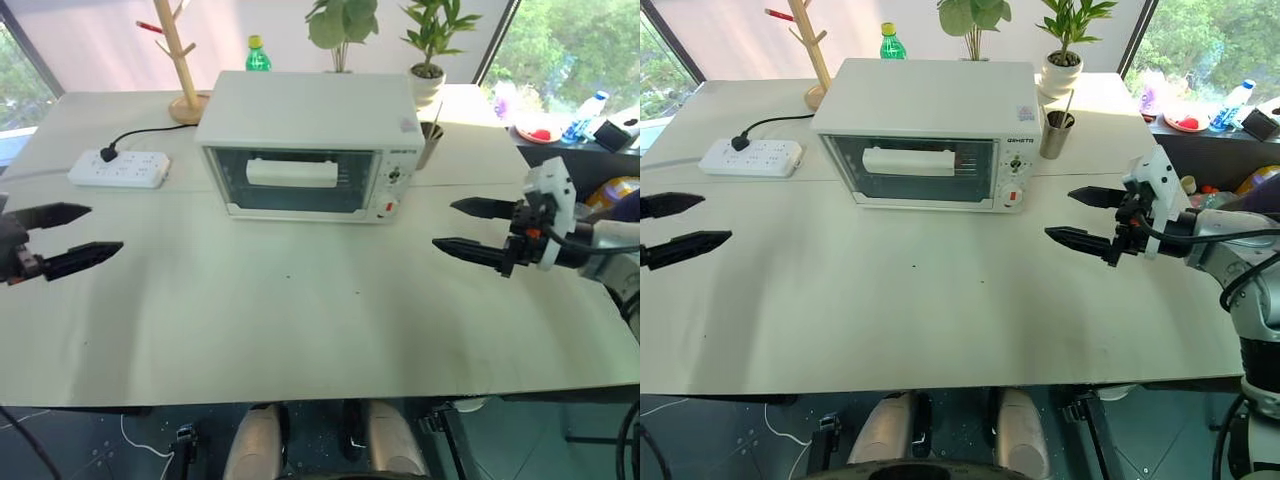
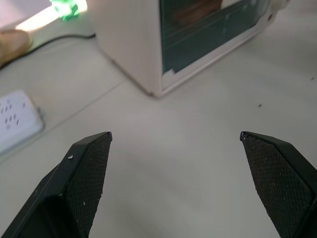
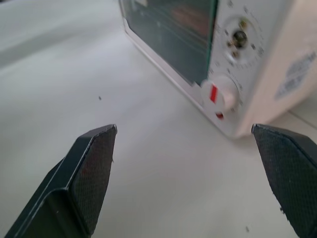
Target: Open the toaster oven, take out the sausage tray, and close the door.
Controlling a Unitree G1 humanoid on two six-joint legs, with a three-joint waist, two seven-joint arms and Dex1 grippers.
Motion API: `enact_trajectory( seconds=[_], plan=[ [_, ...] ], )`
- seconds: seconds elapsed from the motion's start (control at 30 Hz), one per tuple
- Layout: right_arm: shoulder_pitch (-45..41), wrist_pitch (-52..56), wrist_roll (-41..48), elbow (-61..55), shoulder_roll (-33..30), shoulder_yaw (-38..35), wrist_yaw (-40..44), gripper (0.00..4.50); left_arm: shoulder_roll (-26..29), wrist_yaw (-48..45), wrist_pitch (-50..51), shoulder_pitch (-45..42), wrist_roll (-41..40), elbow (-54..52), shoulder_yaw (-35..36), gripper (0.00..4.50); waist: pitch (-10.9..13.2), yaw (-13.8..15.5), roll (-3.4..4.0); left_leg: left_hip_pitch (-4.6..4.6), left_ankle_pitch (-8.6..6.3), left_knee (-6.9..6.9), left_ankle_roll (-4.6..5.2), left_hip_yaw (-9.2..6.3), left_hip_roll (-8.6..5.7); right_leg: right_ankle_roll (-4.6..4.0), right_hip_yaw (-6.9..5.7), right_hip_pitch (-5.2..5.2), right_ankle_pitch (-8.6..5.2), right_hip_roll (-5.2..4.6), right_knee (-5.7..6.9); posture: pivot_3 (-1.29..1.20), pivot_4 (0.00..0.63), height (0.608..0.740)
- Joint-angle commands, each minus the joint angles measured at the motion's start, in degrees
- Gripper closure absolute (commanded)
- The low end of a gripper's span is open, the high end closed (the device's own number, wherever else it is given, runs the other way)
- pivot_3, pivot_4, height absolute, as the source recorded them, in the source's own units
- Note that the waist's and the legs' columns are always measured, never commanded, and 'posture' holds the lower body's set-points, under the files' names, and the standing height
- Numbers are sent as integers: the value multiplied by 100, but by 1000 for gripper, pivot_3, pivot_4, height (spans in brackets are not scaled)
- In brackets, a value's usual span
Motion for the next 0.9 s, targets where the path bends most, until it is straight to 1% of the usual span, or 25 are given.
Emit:
enact_trajectory(
  seconds=[0.03, 0.17, 0.27, 0.37, 0.5, 0.63, 0.9],
  plan=[
    [-289, 196, 248, -373, 192, -49, -325, 0, -90, 226, 349, -491, -587, -506, -249, 98, 0, -2, 0, 0, 0, 0, 0, 0, 0, 0, 0, 0, 0, 0, 0, 0, 150, 717],
    [-644, 232, 87, -525, 655, 409, -719, 0, -495, 548, 577, -1283, -897, -755, -1047, 98, -1, -4, -2, 4, 1, 2, 0, -2, -8, 2, 1, 5, 2, 7, 4, 0, 150, 717],
    [-996, 186, -228, -353, 1229, 833, -1254, 0, -787, 583, 477, -1551, -779, -845, -1645, 98, -2, -36, -2, 6, 1, 2, 0, -1, -11, 1, 4, 6, 3, 11, 7, 0, 150, 717],
    [-1176, 179, -407, -218, 1595, 1089, -1467, 0, -919, 572, 350, -1747, -627, -774, -2014, 98, -1, -34, -3, 3, 2, 2, -1, -2, -12, 0, 3, 1, 3, 14, 10, 0, 150, 717],
    [-1361, 2, -686, -2, 1930, 1532, -1402, 0, -969, 506, 280, -2006, -555, -617, -2241, 98, -1, -15, -4, 0, 3, 4, -1, -4, -15, 0, 3, 3, 3, 14, 9, 0, 150, 717],
    [-1612, -235, -989, 383, 2220, 1841, -1347, 0, -958, 443, 227, -2105, -475, -533, -2314, 98, -1, -17, -4, 1, 3, 6, -1, -7, -17, 0, 3, 5, 4, 14, 9, 0, 150, 717],
    [-2098, -653, -1410, 1074, 2711, 2090, -1255, 0, -929, 463, 187, -2098, -437, -553, -2262, 98, -1, -26, -3, 1, 3, 6, -1, -9, -17, 0, 3, 5, 4, 15, 10, 0, 150, 717]
  ],
)
